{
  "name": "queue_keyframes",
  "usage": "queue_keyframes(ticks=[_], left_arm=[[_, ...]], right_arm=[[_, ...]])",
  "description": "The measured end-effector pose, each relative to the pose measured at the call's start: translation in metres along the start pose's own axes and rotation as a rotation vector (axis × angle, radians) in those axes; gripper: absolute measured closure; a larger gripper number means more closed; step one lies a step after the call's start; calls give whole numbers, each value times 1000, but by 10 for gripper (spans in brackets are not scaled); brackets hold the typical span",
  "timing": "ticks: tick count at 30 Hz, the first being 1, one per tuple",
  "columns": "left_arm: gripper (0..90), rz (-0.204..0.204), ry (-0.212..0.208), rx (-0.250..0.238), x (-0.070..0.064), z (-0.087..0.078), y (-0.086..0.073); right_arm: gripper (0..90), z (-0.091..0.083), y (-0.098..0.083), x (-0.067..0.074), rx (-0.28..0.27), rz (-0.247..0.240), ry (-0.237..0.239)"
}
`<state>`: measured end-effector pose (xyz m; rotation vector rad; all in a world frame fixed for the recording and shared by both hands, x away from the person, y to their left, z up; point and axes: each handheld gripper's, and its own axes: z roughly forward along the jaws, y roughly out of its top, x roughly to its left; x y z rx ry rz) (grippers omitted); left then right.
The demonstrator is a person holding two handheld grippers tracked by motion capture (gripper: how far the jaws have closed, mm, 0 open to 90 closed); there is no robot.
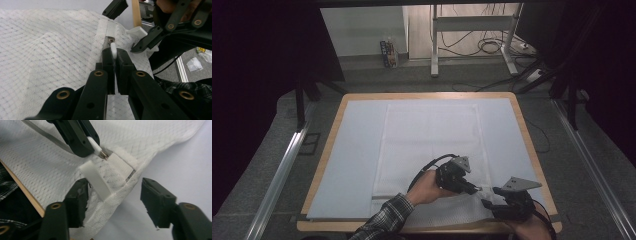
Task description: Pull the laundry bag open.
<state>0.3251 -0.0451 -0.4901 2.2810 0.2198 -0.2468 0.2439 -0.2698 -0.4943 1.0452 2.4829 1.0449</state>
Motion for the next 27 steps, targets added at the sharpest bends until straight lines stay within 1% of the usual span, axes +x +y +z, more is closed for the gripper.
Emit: queue_keyframes(ticks=[1,2,3,4,6,7,8,9,10,11,12,13,14,19,20,21,22,23,24,25,27], left_arm=[[872,8,-5,0,0,0,0],[871,1,-12,-12,0,0,0],[871,10,-12,-4,0,-1,0],[871,11,-21,-10,0,-1,0],[870,7,-15,-9,1,-1,-1],[870,7,-15,-9,1,-1,-1],[870,8,-14,-11,2,-2,-2],[870,8,-14,-11,2,-2,-2],[870,10,-19,-10,2,-2,-2],[869,14,-19,-5,2,-1,-2],[868,15,-11,-2,1,1,-2],[865,15,-11,-2,1,1,-2],[863,26,0,10,0,2,-2],[847,24,0,15,1,5,-2],[833,17,-11,10,-1,7,-1],[818,17,-11,10,-1,7,-1],[810,25,-10,21,-1,8,0],[810,27,1,25,-3,10,1],[811,45,13,53,-3,10,3],[819,45,13,53,-3,10,3],[836,31,29,47,-4,11,3]], right_arm=[[383,0,0,0,0,0,0],[456,0,2,-1,-9,-4,18],[456,0,2,-1,-9,-4,18],[535,-1,5,-2,-7,-11,28],[648,-2,7,-3,4,-32,11],[648,-2,7,-3,4,-32,11],[750,-3,6,-5,-7,-25,28],[750,-3,6,-5,-7,-25,28],[788,-4,6,-5,-12,-19,42],[803,-5,6,-6,-16,-19,47],[814,-5,7,-4,-12,-30,35],[814,-5,7,-4,-12,-30,35],[817,-4,7,-2,0,-45,21],[817,-4,8,-2,0,-44,21],[817,-4,8,-1,-1,-44,23],[817,-4,8,-1,-1,-44,23],[817,-3,8,0,4,-52,19],[817,-3,8,0,4,-52,19],[817,-3,8,1,5,-59,11],[818,-3,8,1,6,-57,10],[818,-3,8,1,4,-56,9]])
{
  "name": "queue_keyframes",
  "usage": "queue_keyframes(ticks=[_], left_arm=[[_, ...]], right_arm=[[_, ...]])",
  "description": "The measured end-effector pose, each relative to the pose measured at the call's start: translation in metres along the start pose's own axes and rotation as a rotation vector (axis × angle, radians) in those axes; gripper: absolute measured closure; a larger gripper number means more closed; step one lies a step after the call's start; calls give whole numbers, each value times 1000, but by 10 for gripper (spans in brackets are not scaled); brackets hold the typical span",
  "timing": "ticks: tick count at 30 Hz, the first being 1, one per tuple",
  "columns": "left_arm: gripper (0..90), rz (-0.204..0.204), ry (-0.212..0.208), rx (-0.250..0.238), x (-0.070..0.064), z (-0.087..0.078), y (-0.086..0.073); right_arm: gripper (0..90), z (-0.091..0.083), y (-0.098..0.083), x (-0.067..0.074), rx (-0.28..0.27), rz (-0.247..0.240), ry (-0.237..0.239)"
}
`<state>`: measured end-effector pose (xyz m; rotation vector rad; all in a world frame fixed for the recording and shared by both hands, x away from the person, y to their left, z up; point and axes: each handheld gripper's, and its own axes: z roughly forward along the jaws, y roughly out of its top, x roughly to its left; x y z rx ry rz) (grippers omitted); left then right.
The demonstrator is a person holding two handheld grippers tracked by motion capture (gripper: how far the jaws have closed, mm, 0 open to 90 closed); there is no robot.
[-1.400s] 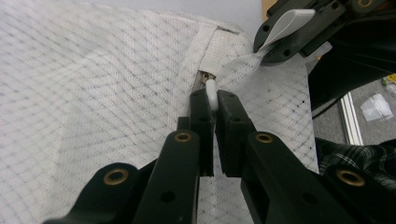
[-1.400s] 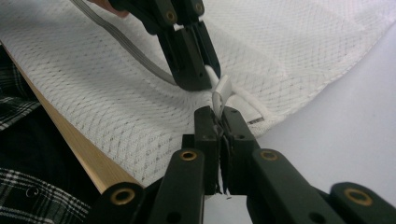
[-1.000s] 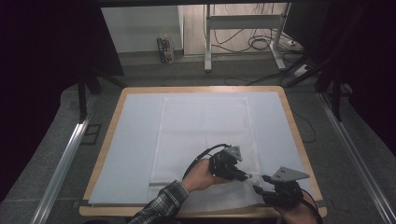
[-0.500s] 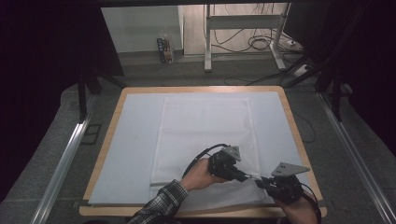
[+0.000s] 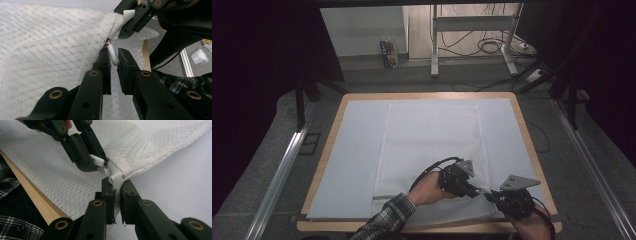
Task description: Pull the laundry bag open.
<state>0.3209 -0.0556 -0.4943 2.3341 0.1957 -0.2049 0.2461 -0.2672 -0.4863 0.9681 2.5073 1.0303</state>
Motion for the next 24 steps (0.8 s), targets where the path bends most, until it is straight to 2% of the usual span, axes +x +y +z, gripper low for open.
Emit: queue_keyframes(ticks=[4,6,10,11,13,16,18,21,22,24], left_arm=[[869,-20,-1,-10,1,-1,-2],[871,-6,4,-4,2,-2,-2],[875,-8,-4,-9,2,-4,-4],[875,-19,-6,-20,2,-3,-4],[875,-10,-13,-11,3,-5,-5],[875,-5,-11,-7,2,-6,-6],[875,-18,-12,-20,2,-4,-7],[876,-6,-16,-6,3,-5,-9],[876,-19,-15,-9,2,-5,-9],[876,-15,-21,-7,4,-6,-10]], right_arm=[[821,0,0,0,1,3,4],[823,0,0,0,4,5,2],[833,-1,-1,-1,7,21,-16],[834,-1,-1,-1,7,29,-13],[836,-2,-1,-2,7,41,-7],[837,-1,-1,-2,9,40,-5],[837,-1,-1,-2,12,34,-7],[839,-1,0,0,15,32,-8],[839,0,0,0,15,33,-7],[839,-1,0,0,16,35,-5]])
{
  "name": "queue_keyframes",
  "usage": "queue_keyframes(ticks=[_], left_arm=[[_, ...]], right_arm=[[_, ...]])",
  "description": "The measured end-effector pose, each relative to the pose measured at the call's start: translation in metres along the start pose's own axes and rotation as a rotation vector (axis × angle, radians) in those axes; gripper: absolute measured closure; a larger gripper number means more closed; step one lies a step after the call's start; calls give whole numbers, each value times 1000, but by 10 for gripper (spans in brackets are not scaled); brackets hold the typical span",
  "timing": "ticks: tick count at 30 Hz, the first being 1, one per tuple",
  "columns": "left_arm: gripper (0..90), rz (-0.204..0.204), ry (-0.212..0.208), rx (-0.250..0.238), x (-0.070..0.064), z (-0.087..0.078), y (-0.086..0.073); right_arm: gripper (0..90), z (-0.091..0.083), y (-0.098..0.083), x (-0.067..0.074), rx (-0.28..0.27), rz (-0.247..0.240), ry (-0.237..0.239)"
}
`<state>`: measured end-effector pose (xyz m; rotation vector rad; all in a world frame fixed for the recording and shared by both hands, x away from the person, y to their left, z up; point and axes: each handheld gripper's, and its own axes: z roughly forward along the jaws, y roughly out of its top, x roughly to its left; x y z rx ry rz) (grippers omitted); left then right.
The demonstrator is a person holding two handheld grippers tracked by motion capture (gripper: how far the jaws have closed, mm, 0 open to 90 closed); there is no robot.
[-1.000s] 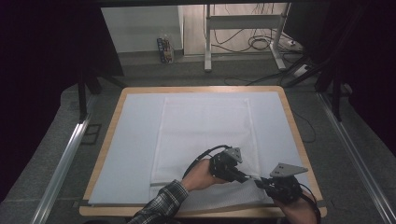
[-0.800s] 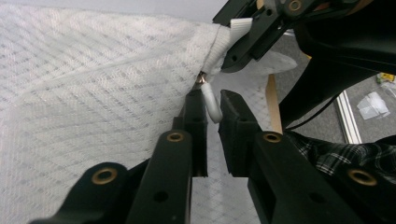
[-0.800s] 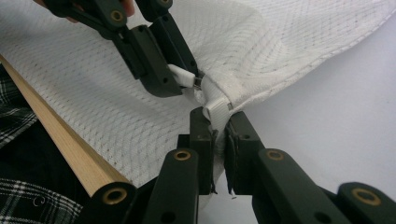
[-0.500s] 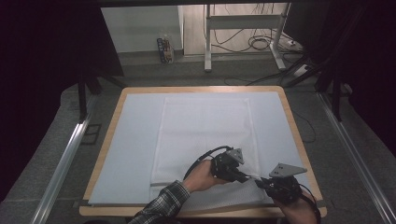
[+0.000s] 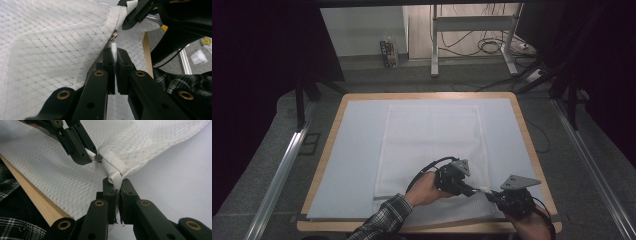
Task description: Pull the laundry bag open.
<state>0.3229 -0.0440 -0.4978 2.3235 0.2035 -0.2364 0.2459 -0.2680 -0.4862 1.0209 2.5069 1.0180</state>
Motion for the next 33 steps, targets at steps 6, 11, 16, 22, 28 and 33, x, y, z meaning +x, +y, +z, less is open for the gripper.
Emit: queue_keyframes(ticks=[6,11,16,22,28,33], left_arm=[[876,-4,-6,7,1,-1,-3],[877,-27,35,43,4,-4,-9],[876,-37,28,37,4,-10,-17],[876,-37,38,44,4,-14,-21],[876,-46,38,38,4,-19,-27],[876,-51,53,40,5,-23,-33]], right_arm=[[841,1,0,1,1,0,6],[844,-1,-1,0,0,11,-6],[844,-2,-2,-2,-6,22,9],[844,-2,-1,0,-5,9,-8],[843,-2,-2,-1,-1,12,3],[843,-2,-2,-1,2,9,-7]])
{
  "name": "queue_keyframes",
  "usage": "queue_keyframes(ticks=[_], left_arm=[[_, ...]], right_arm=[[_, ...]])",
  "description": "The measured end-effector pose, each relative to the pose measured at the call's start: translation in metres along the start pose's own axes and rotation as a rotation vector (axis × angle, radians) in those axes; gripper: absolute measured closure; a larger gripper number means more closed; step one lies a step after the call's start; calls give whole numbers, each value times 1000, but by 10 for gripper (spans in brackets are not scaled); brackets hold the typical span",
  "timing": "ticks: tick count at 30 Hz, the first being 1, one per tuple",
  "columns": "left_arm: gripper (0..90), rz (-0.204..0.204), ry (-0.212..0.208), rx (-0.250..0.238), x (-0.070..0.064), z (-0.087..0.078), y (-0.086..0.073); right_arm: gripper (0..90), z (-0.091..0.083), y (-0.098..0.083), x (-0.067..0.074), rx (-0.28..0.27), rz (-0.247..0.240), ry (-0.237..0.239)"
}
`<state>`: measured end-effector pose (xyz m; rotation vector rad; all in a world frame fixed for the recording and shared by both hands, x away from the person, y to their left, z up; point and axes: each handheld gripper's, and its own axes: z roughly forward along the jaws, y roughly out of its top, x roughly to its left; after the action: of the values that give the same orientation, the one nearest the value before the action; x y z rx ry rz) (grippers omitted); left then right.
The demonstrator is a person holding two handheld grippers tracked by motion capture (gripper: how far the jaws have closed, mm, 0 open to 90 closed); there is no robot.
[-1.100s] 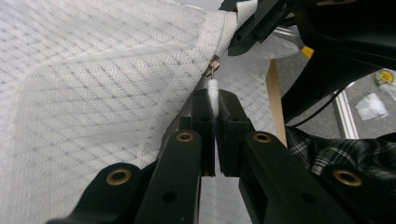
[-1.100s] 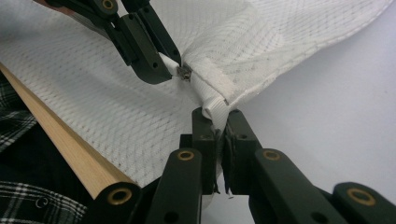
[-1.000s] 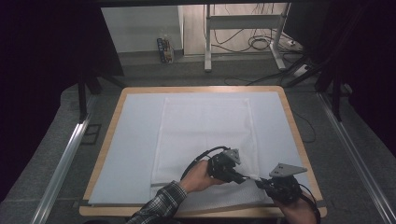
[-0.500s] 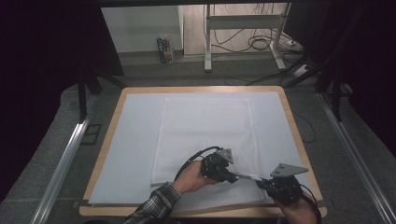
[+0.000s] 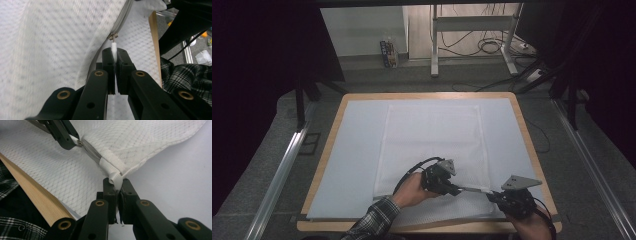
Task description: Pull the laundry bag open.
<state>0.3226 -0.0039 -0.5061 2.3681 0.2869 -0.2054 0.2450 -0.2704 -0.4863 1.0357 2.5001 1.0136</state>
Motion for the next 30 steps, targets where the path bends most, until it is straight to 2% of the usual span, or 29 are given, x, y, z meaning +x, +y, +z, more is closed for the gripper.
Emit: queue_keyframes(ticks=[8,12,17,19,25,30], left_arm=[[875,1,17,-6,-3,-5,-7],[875,-15,15,-16,-3,-9,-13],[875,-9,16,-17,-5,-10,-16],[875,-9,31,-6,-5,-10,-18],[874,-52,34,-24,-3,-18,-32],[874,-58,42,-27,-5,-24,-39]], right_arm=[[842,1,-1,0,4,-2,-3],[842,0,-2,-2,6,5,0],[842,1,-1,0,11,0,2],[842,1,-2,-1,12,2,-7],[842,1,-4,-4,9,13,-8],[841,1,-3,-2,14,12,-4]])
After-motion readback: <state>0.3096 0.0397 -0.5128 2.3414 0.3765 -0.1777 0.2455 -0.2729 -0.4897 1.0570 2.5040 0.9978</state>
